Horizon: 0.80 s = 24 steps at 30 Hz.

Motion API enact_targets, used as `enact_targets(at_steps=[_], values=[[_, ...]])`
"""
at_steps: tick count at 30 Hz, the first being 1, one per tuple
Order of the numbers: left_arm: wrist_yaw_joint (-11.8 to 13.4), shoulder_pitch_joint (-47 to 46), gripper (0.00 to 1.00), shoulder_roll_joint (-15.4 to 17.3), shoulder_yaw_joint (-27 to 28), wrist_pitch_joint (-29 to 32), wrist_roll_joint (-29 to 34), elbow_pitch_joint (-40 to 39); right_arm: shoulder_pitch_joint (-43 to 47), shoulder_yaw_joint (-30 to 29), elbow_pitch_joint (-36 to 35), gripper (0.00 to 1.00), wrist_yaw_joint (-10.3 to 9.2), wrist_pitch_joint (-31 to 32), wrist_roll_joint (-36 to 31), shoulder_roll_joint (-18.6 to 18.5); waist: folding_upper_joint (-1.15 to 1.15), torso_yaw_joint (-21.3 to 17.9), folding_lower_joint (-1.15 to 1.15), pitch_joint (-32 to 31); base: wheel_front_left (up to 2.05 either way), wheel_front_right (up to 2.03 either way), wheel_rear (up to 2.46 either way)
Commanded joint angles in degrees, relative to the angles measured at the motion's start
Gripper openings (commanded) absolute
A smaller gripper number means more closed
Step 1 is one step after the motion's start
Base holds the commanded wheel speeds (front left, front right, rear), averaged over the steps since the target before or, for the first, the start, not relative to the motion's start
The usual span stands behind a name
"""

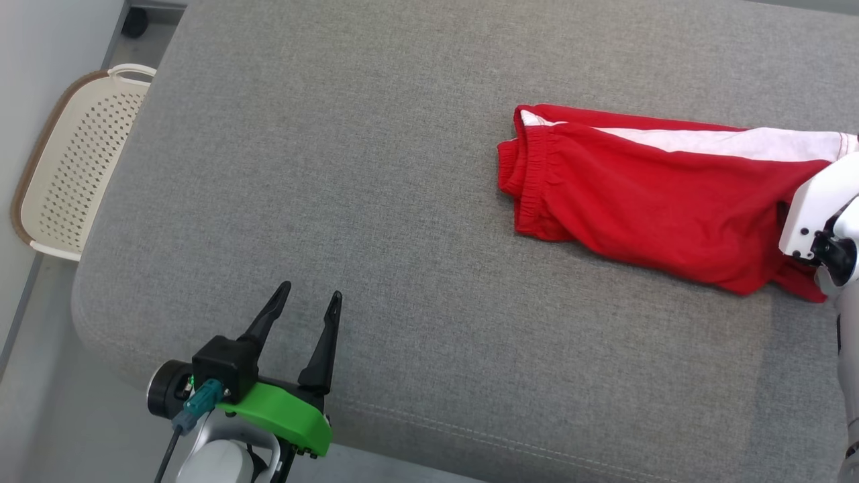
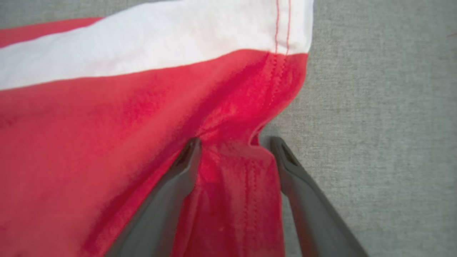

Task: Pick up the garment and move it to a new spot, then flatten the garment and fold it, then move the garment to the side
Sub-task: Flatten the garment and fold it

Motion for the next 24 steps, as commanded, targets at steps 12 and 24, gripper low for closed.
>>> enact_targets(at_steps=[12,24], values=[[-0.18,-1.04,1.00,-0.69,-0.72,-0.41,-0.90,1.85,1.12,-0.42,4.58,0.00,0.20,2.34,-0.79,-0.10,0.00,0.82,0.00,-1.18,0.00,0.00,0.00],[-0.26,0.06,1.00,-0.27,-1.40,-0.15,-1.56,2.66,0.36,-3.91,3.08,0.00,0.15,1.92,-5.44,-2.88,0.00,0.96,0.00,-4.23,0.00,0.00,0.00]])
